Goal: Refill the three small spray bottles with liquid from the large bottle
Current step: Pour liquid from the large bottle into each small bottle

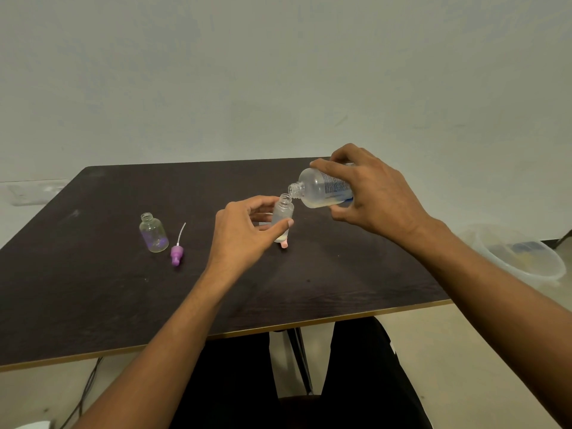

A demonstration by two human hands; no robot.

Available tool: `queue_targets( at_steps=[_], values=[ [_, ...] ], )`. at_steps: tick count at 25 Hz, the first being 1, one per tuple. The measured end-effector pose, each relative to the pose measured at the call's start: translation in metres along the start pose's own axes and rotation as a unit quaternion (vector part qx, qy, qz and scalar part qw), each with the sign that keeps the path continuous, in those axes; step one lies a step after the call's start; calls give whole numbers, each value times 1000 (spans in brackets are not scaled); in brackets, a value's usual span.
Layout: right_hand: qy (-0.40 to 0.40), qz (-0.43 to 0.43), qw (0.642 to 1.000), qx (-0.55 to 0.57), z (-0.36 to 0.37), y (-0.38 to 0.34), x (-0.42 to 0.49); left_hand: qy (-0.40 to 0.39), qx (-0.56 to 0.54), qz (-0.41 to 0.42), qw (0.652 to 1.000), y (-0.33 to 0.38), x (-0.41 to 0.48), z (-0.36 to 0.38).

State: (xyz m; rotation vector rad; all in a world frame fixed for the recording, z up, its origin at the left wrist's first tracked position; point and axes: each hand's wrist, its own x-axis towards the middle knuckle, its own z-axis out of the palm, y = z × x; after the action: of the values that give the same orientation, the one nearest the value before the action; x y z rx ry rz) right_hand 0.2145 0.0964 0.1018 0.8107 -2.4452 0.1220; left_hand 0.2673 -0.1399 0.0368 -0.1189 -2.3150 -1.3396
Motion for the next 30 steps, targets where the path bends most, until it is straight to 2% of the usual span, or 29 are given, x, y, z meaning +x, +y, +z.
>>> queue_targets(
  at_steps=[11, 19, 25, 30],
  values=[
    [7, 73, 985, 158, 7, 3, -6, 8, -37, 2, 999, -5, 4, -6],
    [45, 192, 933, 301, 5, 8, -14, 16, -50, -14, 999, -11, 2, -15],
    [48, 207, 920, 330, 9, 10, -17, 20, -32, -16, 999, -18, 5, -20],
    [56, 207, 915, 343, 11, 14, -21, 62, 4, -42, 997, -43, 18, -37]
  ],
)
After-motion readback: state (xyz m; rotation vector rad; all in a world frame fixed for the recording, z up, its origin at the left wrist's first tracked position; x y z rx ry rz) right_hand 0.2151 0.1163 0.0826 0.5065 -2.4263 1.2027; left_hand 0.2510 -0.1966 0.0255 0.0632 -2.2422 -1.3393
